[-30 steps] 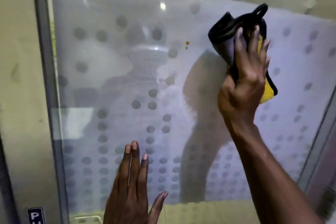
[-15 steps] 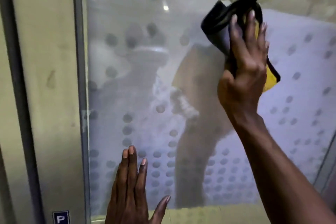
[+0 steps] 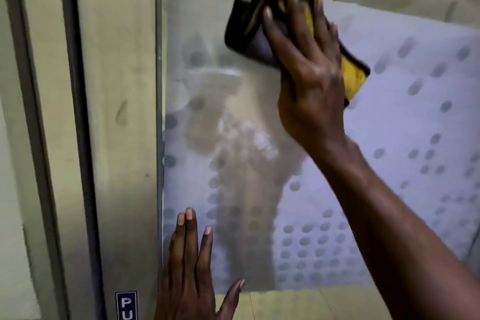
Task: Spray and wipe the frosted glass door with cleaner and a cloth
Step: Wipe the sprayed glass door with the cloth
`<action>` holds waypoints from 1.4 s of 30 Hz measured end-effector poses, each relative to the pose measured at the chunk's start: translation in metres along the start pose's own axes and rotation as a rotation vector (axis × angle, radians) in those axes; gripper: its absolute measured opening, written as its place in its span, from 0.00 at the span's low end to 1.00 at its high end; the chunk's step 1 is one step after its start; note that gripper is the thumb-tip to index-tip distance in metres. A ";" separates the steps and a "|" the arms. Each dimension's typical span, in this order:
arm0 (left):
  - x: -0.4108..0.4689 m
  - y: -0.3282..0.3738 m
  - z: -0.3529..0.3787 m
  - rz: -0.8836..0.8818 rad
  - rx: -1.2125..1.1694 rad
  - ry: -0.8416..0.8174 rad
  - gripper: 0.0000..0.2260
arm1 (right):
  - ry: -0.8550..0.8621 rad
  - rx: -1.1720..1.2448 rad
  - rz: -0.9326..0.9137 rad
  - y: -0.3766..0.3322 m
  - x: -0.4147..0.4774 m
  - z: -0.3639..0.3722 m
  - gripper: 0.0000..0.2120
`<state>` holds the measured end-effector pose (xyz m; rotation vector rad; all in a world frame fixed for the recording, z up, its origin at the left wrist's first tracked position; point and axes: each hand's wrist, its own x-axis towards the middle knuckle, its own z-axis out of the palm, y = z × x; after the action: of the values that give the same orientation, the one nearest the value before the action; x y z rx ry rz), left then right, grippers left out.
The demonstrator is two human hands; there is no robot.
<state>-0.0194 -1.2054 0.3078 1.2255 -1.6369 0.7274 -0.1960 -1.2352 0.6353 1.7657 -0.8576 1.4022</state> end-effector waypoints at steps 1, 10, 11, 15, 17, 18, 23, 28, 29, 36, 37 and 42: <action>0.001 -0.002 -0.003 0.016 -0.007 0.001 0.55 | 0.005 0.005 -0.004 -0.005 0.016 0.003 0.30; -0.018 -0.011 -0.011 -0.067 -0.055 0.037 0.46 | -0.127 0.062 -0.247 -0.063 -0.095 0.037 0.33; -0.025 -0.014 -0.009 -0.085 -0.055 0.031 0.47 | -0.171 0.069 -0.248 -0.067 -0.123 0.038 0.33; -0.057 -0.031 0.000 -0.048 -0.009 -0.009 0.48 | -0.308 0.085 -0.173 -0.078 -0.231 0.037 0.30; -0.067 -0.040 0.002 0.006 0.054 -0.037 0.48 | -0.339 0.039 -0.125 -0.083 -0.272 0.037 0.31; -0.071 -0.044 0.003 0.026 0.088 -0.053 0.48 | -0.343 0.012 -0.096 -0.086 -0.286 0.037 0.31; -0.068 -0.046 -0.002 0.066 0.083 -0.053 0.48 | -0.275 -0.038 -0.034 -0.078 -0.261 0.034 0.34; -0.018 -0.020 -0.014 0.083 -0.121 -0.071 0.49 | 0.012 -0.009 0.101 -0.030 -0.113 0.019 0.32; -0.009 -0.015 -0.014 0.079 -0.149 -0.070 0.49 | 0.047 0.018 0.117 -0.018 -0.083 0.016 0.31; 0.001 -0.008 -0.009 0.058 -0.130 -0.032 0.48 | 0.067 0.040 0.009 -0.007 -0.064 0.015 0.27; 0.001 -0.006 -0.008 0.050 -0.132 -0.022 0.48 | 0.044 0.045 -0.012 -0.013 -0.090 0.018 0.27; -0.001 0.010 -0.002 0.053 -0.154 0.011 0.49 | -0.166 0.037 0.098 -0.041 -0.256 0.022 0.34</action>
<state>-0.0281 -1.2004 0.3080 1.0704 -1.6884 0.6267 -0.1987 -1.2151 0.3757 1.9111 -1.0242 1.3555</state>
